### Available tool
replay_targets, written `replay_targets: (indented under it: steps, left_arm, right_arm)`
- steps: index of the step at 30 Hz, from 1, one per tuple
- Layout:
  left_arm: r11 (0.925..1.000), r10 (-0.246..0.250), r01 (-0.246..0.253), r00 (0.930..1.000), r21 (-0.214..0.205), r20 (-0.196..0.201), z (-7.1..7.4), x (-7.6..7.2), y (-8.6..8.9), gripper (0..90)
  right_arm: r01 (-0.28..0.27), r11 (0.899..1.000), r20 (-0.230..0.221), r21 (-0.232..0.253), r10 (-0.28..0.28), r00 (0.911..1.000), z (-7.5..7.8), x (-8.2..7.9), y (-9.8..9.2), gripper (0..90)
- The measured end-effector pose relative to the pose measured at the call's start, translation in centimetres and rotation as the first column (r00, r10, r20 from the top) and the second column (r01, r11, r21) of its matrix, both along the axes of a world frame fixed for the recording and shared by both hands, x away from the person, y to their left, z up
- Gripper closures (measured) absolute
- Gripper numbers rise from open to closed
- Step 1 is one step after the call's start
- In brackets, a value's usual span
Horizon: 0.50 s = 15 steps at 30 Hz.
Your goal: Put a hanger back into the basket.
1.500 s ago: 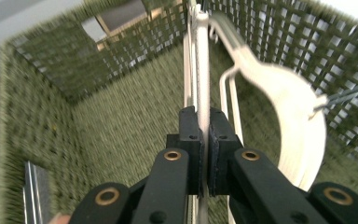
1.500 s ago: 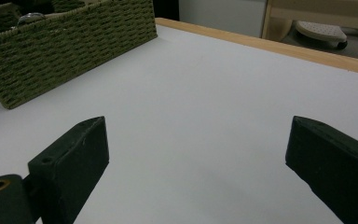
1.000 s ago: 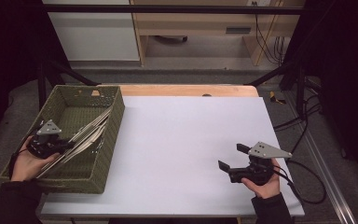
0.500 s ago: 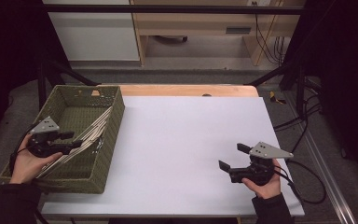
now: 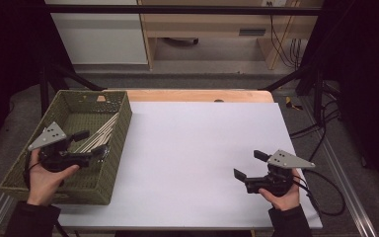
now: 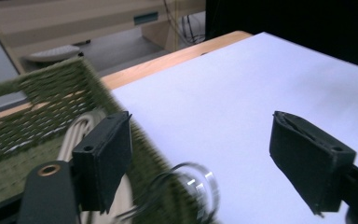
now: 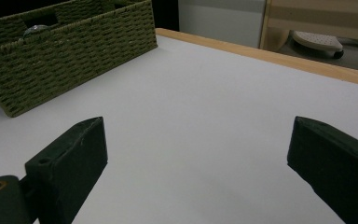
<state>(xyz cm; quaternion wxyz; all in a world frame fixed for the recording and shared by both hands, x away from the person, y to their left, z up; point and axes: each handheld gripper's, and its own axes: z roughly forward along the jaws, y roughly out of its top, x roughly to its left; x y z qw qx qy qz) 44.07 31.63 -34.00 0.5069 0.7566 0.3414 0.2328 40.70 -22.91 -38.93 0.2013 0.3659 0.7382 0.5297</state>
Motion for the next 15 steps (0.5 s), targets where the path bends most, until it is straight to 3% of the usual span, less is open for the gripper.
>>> replay_targets:
  steps: [7, 12, 15]
  left_arm:
    - [0.9984, -0.055, 0.054, 0.9985, -0.017, -0.005, -1.1, -0.9, -3.8, 10.9]
    - [0.9962, -0.084, 0.084, 0.9963, -0.025, -0.016, -2.2, -1.3, -5.5, 9.7]
    - [0.9966, -0.083, 0.083, 0.9965, 0.004, -0.009, -2.3, -1.6, -6.1, 10.2]
  right_arm:
    - [0.005, 1.0, 0.01, 0.002, -0.005, 0.9999, 0.2, -0.1, -0.3, 4.7]
    - [0.01, 1.0, 0.017, 0.011, -0.011, 0.9998, 0.2, -0.2, -0.4, 4.5]
    - [0.014, 1.0, 0.02, 0.014, -0.015, 0.9997, 0.3, -0.3, -0.6, 4.5]
